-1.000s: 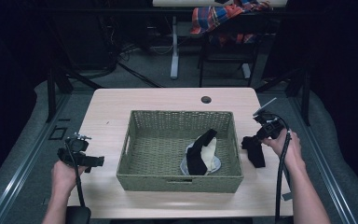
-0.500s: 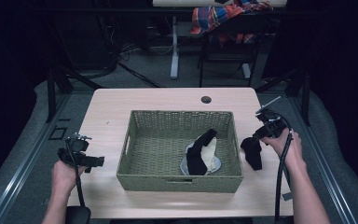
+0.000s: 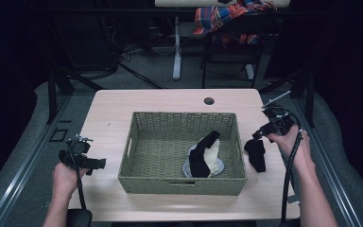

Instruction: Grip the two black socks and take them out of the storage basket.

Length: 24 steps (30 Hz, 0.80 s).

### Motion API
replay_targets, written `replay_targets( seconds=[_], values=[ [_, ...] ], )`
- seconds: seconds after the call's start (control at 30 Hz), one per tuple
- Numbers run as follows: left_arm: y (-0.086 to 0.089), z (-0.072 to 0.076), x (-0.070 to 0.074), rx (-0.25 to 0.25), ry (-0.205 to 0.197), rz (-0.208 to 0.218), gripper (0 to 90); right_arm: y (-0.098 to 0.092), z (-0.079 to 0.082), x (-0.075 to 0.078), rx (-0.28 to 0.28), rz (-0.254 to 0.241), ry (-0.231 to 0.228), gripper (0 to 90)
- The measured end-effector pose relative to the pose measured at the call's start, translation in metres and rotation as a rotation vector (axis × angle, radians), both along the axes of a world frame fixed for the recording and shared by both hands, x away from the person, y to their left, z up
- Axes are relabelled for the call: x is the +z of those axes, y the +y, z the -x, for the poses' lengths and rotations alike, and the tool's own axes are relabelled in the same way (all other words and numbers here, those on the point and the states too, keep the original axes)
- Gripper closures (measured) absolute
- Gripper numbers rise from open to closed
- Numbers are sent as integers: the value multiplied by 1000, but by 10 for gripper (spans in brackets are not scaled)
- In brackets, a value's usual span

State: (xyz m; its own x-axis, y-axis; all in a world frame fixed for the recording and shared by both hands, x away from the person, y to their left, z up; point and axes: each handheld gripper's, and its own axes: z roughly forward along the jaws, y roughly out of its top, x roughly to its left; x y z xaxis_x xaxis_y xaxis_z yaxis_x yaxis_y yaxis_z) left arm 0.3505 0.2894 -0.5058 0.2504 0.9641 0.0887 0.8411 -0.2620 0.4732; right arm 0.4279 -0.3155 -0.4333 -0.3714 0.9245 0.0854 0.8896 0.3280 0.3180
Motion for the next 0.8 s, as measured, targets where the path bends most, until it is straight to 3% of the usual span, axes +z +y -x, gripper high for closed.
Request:
replay_targets(
  seconds=[0.13,0.2,0.37,0.47,0.6,0.63,0.8],
  values=[
    [0,0,0,4,-3,1,3,4,2,8,11,-8,-8,234],
    [0,0,0,4,-3,2,3,11,6,19,31,-13,-21,151],
    [-1,0,0,3,-2,-1,3,25,12,37,87,-23,-55,134],
    [-1,0,-1,0,-1,-2,3,46,15,50,164,-25,-75,81],
    [-1,0,-1,1,-1,-1,3,63,14,56,218,-11,-77,61],
    [0,0,-1,2,0,-1,3,74,12,58,254,6,-72,51],
    [-1,0,-1,-3,3,1,3,96,9,58,300,9,-69,50]
  ],
)
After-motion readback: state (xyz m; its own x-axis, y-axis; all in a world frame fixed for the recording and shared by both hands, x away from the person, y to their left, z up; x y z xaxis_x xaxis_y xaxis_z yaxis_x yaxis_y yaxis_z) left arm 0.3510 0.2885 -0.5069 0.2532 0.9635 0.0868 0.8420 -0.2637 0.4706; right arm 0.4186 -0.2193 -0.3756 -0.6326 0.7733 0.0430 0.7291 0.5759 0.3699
